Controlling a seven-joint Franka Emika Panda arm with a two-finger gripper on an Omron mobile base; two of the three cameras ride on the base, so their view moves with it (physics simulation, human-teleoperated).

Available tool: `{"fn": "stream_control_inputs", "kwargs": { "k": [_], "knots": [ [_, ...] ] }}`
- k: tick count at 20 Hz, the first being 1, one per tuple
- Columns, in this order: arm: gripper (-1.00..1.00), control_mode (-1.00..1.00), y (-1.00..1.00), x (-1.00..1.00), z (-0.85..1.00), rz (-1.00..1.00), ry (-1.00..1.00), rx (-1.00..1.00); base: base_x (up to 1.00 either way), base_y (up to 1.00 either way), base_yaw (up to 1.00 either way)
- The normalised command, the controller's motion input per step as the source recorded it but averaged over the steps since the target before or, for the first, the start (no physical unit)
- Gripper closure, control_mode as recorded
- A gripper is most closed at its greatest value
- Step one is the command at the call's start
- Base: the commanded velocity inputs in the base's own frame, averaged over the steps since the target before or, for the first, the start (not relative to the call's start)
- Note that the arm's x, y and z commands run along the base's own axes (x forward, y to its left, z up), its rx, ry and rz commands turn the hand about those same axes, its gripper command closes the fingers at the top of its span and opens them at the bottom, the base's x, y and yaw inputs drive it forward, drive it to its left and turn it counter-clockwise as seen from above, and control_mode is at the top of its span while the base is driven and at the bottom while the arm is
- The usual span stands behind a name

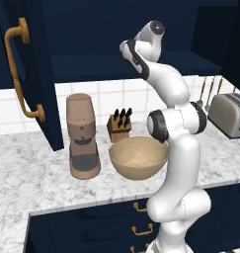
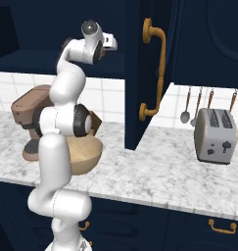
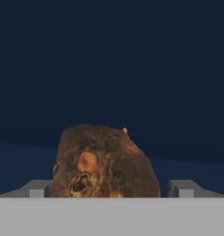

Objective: Open the cabinet, pick up the bread from the cabinet and place it in the basket. Then move the basket to the dining counter.

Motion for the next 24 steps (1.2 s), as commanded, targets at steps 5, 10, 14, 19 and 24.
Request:
{"fn": "stream_control_inputs", "kwargs": {
  "k": [5,10,14,19,24],
  "knots": [
    [1.0,-1.0,0.04,0.2,-0.19,0.0,0.0,0.0,0.0,0.0,0.0],
    [1.0,-1.0,0.04,-0.53,-0.29,0.0,-0.19,0.0,0.0,0.0,0.0],
    [1.0,-1.0,0.0,-1.0,-0.21,0.0,-0.19,0.04,0.0,0.0,0.0],
    [1.0,-1.0,0.03,-1.0,-0.2,-0.01,-0.16,0.06,0.0,0.0,0.0],
    [1.0,-1.0,0.0,-1.0,-0.01,-0.02,-0.22,0.07,0.0,0.0,0.0]
  ]
}}
